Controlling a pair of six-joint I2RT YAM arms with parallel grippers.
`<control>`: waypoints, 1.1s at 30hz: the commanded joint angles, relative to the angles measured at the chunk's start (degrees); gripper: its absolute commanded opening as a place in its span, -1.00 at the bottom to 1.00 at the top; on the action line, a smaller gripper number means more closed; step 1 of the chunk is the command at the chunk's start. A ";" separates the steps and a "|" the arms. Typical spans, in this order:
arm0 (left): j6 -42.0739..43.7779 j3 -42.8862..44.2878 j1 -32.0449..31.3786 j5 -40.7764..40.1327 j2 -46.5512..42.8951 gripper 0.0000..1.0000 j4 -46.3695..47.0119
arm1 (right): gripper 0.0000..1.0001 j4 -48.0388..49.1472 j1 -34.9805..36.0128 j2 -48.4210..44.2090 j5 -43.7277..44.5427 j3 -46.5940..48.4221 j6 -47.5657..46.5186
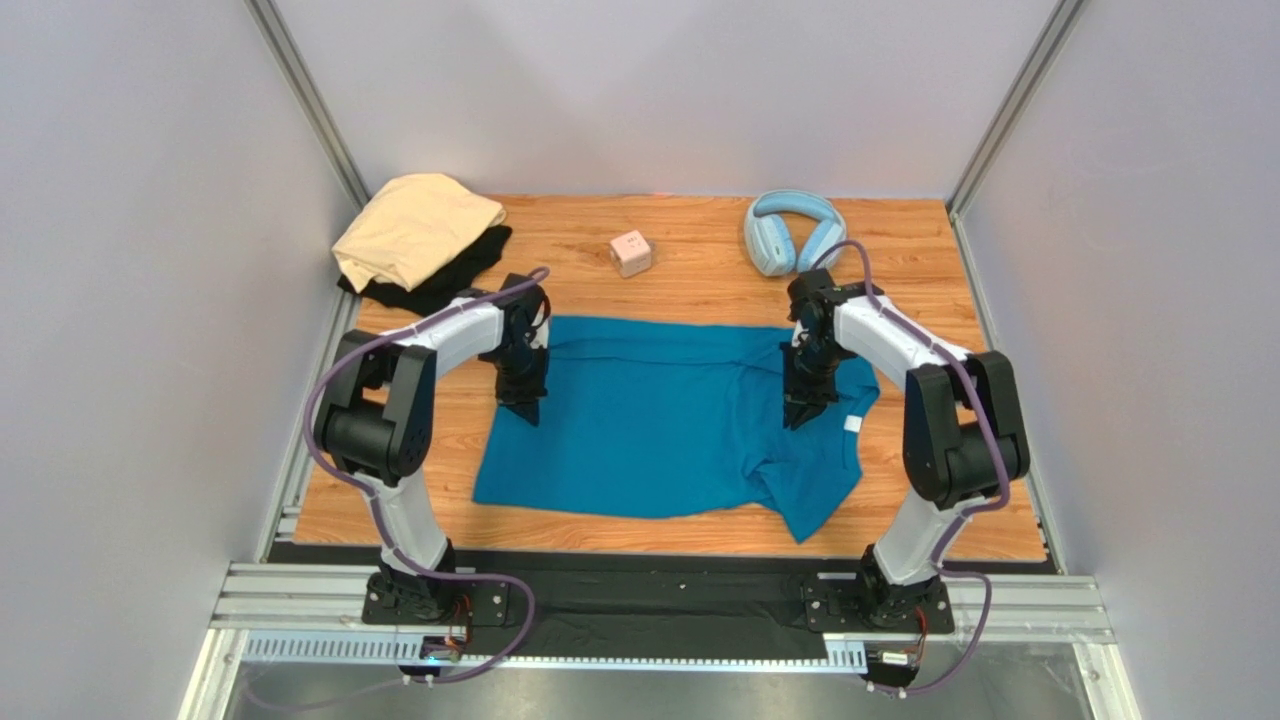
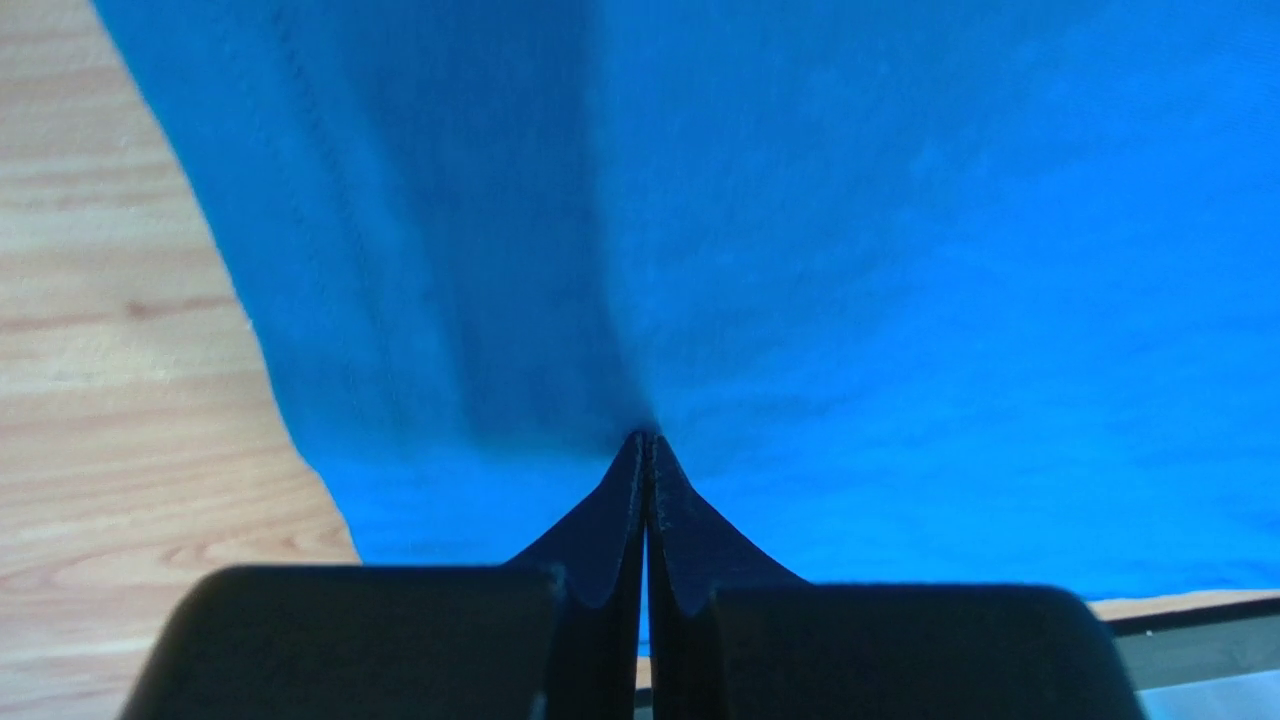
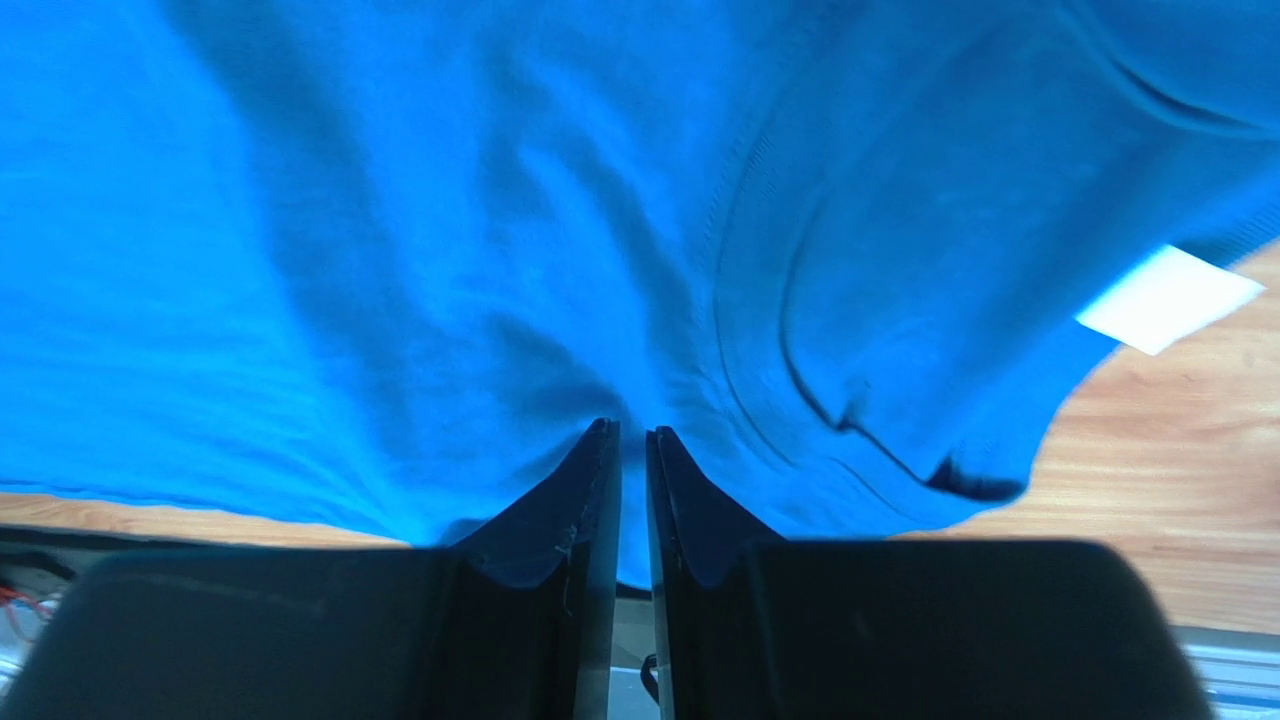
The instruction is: Fold and stack the t-shirts
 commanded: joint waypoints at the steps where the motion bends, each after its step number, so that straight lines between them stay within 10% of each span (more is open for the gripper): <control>1: -0.97 2.78 -0.05 0.88 3.59 -1.00 1.96 | -0.70 1.08 1.53 4.75 0.98 0.97 0.88; 6: -2.81 4.45 -0.06 -4.03 5.61 -1.00 1.35 | -1.00 2.14 2.76 11.42 2.47 5.09 0.35; 24: -2.11 15.35 0.12 -8.87 8.78 -1.00 -7.01 | -1.00 -4.36 3.90 23.57 5.46 27.16 -1.06; 33: -0.79 13.86 0.12 -7.91 3.60 -0.79 -7.09 | -0.49 -6.38 3.29 12.77 7.40 22.78 -1.76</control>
